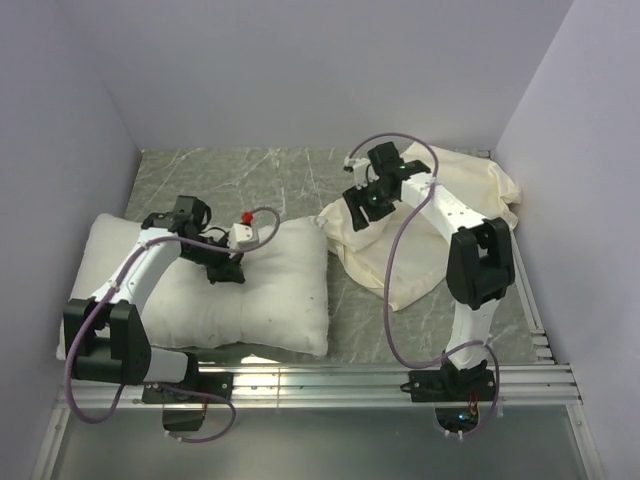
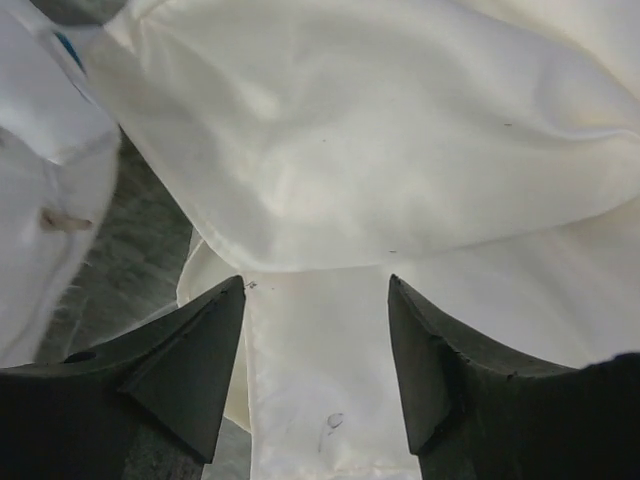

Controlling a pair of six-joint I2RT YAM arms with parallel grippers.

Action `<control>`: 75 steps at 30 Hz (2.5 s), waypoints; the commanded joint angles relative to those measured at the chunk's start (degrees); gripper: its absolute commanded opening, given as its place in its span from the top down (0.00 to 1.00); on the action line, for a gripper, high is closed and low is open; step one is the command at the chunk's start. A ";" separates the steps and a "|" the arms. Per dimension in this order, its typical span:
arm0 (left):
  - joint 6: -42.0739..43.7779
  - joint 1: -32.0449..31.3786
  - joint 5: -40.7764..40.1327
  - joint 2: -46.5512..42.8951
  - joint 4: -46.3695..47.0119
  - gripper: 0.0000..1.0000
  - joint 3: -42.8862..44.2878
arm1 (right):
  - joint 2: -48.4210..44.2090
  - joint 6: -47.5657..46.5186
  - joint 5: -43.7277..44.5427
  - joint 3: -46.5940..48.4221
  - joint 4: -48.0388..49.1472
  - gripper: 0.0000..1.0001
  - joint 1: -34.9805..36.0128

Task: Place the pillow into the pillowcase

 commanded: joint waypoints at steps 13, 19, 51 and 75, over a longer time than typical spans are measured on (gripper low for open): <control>15.52 12.75 -3.81 -2.08 -13.76 1.00 0.86 | 11.26 -3.27 6.58 5.56 4.63 0.90 6.38; 15.17 12.67 -4.07 -2.26 -13.49 1.00 0.42 | 11.17 -0.63 5.00 12.77 9.01 1.00 6.38; 19.04 12.40 -2.49 -2.61 -15.07 1.00 2.18 | -0.69 -5.20 3.23 -9.36 1.11 0.33 7.69; 13.33 -2.44 1.20 -2.09 -16.75 1.00 10.88 | -17.02 6.66 -0.54 -13.93 8.57 1.00 0.85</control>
